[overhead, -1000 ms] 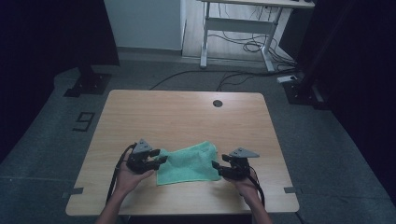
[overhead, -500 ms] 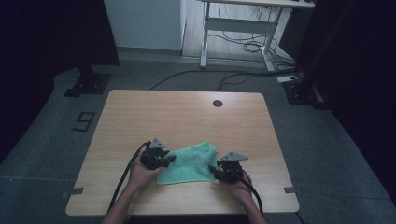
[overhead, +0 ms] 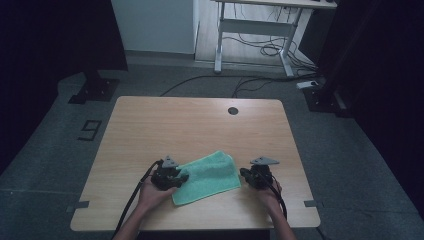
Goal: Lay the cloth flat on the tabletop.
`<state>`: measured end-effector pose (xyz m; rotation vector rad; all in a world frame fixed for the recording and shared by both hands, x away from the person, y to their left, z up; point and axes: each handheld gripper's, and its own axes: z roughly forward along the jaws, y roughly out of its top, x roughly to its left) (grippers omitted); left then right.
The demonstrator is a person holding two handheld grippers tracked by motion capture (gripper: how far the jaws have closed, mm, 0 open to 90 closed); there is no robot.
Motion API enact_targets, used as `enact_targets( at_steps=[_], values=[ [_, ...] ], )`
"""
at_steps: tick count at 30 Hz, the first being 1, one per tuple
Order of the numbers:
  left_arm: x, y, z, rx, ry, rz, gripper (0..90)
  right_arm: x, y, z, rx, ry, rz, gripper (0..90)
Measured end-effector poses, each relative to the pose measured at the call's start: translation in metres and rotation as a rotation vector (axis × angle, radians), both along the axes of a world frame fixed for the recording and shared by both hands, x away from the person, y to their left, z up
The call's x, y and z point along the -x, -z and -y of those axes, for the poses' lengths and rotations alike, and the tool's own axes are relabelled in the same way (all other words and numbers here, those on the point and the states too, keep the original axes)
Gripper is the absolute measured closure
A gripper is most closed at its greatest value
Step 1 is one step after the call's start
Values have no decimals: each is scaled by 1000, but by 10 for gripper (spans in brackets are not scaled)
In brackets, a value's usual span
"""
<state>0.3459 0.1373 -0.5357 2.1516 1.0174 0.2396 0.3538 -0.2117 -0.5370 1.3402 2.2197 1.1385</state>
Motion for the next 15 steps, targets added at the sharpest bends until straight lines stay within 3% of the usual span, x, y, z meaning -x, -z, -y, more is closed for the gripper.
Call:
enact_targets(
  at_steps=[2, 3, 4, 7, 10, 12, 15],
  values=[
    [3, 0, 1, 2, -2, -1, 591, 1, 0, 1, -13, -4, 0, 845],
    [6, 0, 2, 0, -4, 0, 590, 6, -2, 2, -33, -19, 14, 748],
    [7, 0, 2, -4, -2, 1, 588, 10, -4, 1, -37, -21, 24, 706],
    [12, -1, 4, -8, -1, -2, 569, 21, -9, -3, -3, 0, 65, 562],
    [16, -3, 3, -8, 5, -1, 553, 29, -10, -10, -22, -31, 58, 529],
    [17, -9, 0, 7, 10, 21, 548, 31, -6, -17, -12, -57, 44, 513],
    [12, -25, -6, 60, 6, 50, 551, 29, 0, -25, 5, -72, 25, 506]
  ],
)
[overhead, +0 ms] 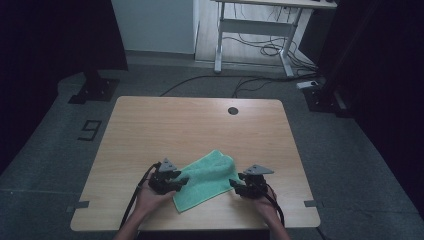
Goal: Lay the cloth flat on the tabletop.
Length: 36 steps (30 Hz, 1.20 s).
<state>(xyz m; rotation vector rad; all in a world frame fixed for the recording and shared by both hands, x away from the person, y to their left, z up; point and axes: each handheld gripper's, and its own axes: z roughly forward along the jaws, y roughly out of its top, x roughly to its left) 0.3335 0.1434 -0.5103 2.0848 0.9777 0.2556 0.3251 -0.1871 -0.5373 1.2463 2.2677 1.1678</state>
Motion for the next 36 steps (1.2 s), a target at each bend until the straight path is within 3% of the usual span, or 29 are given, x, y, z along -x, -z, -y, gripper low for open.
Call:
enact_targets(
  at_steps=[4, 7, 10, 11, 13, 17, 25, 30, 36],
  values=[
    [-13, -19, -1, 7, -5, 39, 551, -5, 5, -2, 5, 4, -15, 505],
    [-30, -22, 2, 4, -9, 35, 560, -6, 6, -1, 4, 16, -18, 504],
    [-41, -20, 8, -11, -7, 22, 572, -6, 5, 0, 5, 20, -15, 505],
    [-50, -14, 17, -39, -4, 13, 572, -6, 5, 1, 7, 21, -17, 503],
    [-57, -9, 26, -59, -1, 16, 568, -6, 5, 1, 9, 22, -17, 500],
    [-69, 0, 40, -61, 12, -10, 564, -6, 6, 2, 2, 20, -16, 499],
    [-78, 18, 61, -113, 32, -48, 547, -3, 10, 0, -3, 12, -21, 486],
    [-78, 25, 68, -159, 38, -41, 546, 1, 10, -6, 17, -9, -17, 451],
    [-76, 26, 70, -179, 37, -20, 597, -1, 11, -12, 54, 14, -8, 437]
  ],
)
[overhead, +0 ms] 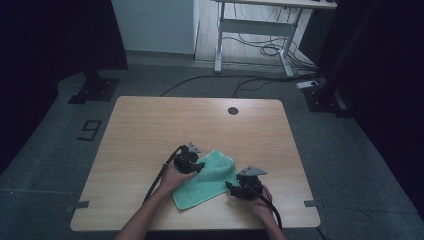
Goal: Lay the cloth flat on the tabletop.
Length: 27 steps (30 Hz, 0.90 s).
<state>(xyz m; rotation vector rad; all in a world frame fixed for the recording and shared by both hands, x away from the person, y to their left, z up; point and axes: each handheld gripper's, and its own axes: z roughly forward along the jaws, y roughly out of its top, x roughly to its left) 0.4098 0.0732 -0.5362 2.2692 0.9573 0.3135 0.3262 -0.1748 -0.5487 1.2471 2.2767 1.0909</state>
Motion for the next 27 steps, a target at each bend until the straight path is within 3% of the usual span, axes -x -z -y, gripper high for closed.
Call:
enact_targets(
  at_steps=[7, 10, 17, 20, 23, 27],
  values=[
    [4, 1, 1, 25, 32, -5, 787, 2, 1, -5, 54, 10, 34, 462],
    [5, 2, 1, 40, 35, -10, 846, 2, 2, -3, 56, 14, 41, 523],
    [6, 1, -1, 34, 29, 0, 871, -1, 2, -4, 42, -3, 59, 801],
    [7, -2, -7, 40, 20, 8, 872, -3, 2, -2, 35, -16, 54, 839],
    [10, -10, -19, 83, 0, 21, 872, -4, -1, 5, -1, -32, 36, 849],
    [13, -26, -37, 114, -21, 41, 872, -9, -11, 13, -3, -17, 55, 849]
  ],
)
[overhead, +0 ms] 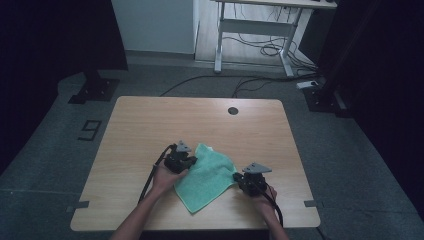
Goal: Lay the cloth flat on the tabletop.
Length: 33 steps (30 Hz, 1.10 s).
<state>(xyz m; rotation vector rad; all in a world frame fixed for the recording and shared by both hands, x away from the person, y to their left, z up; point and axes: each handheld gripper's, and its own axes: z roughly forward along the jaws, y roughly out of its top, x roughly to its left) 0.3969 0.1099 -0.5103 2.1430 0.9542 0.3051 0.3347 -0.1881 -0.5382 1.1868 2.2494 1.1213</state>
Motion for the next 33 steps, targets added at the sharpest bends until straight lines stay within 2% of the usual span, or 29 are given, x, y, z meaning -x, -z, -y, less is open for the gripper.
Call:
enact_targets(
  at_steps=[3, 5, 8, 10, 13, 16, 18, 20, 22, 23, 25, 29, 31, 33],
  values=[
    [0, -9, -15, 15, -28, 8, 872, -10, -11, 3, 23, -17, 1, 847],
    [-3, -10, -26, 33, -48, -2, 870, -22, -18, 6, 46, -25, -1, 843],
    [-6, -3, -36, 45, -71, -38, 868, -46, -24, 10, 27, -30, -16, 840],
    [-6, 2, -37, 33, -75, -46, 865, -62, -22, 9, 29, -40, -27, 832],
    [-6, 6, -39, 40, -86, -47, 861, -78, -18, 3, 55, -33, -38, 811],
    [-6, 9, -40, 29, -95, -58, 830, -83, -14, 0, 56, 0, -11, 701],
    [-4, 9, -40, 19, -89, -62, 798, -79, -15, 0, 15, 10, 10, 621],
    [-2, 7, -41, 20, -98, -48, 742, -71, -18, 1, -15, 15, 37, 565],
    [-1, 5, -42, 26, -102, -38, 698, -61, -22, 3, -34, 20, 68, 532],
    [1, 2, -43, 35, -109, -13, 687, -56, -25, 3, -45, 18, 71, 519],
    [3, -2, -44, 45, -119, 1, 666, -47, -28, 5, -75, 17, 79, 501],
    [7, -8, -43, 61, -105, 23, 639, -24, -31, 3, -103, -19, 73, 472],
    [6, -8, -39, 67, -77, 10, 635, -13, -27, -3, -107, -51, 60, 462],
    [5, -6, -32, 47, -55, -7, 630, -6, -21, -10, -128, -83, 35, 458]
  ],
)
